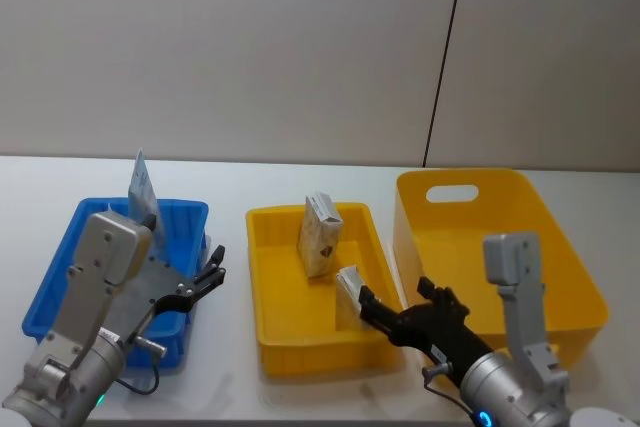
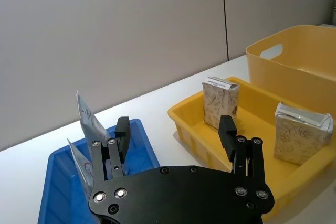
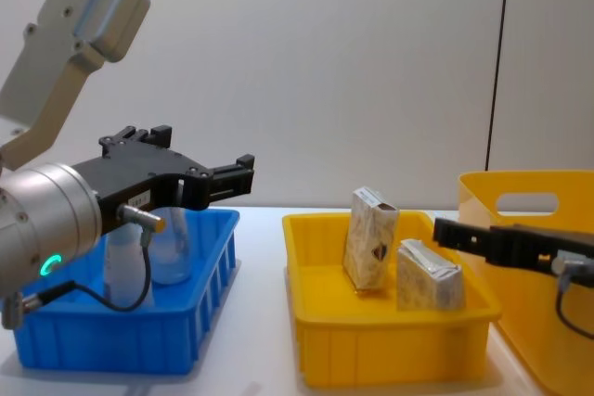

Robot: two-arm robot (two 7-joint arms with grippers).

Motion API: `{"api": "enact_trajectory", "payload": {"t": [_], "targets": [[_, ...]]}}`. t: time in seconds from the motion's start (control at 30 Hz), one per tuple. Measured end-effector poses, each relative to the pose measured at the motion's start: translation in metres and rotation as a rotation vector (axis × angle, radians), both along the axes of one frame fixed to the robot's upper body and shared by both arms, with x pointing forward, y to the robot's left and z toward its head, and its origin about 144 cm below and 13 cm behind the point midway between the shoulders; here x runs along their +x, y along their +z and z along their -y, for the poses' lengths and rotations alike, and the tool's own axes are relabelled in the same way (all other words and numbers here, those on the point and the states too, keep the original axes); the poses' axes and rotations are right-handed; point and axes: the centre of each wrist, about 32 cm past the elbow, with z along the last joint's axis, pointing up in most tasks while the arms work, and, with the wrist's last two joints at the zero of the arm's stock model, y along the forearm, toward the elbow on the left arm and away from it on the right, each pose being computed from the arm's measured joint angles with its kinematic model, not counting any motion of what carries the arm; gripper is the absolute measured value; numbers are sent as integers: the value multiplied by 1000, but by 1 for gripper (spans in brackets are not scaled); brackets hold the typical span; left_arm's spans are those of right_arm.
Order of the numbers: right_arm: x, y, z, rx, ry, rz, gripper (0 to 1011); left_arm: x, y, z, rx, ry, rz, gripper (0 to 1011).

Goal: Bimanual collaborative sorting of washing and personal care products

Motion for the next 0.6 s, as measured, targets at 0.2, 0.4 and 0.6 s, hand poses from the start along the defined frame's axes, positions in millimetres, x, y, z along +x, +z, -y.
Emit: {"api": "enact_trajectory", "payload": {"t": [0.2,0.4,0.6], "targets": [[4,2,-5,-27,-1,-57,1002,0,0,0,0,0,0,1001],[10,5,-9,-68,2,-104,1002,0,0,0,0,0,0,1001],[20,9,-14,-112,14,-142,1002,0,0,0,0,0,0,1001]]}}
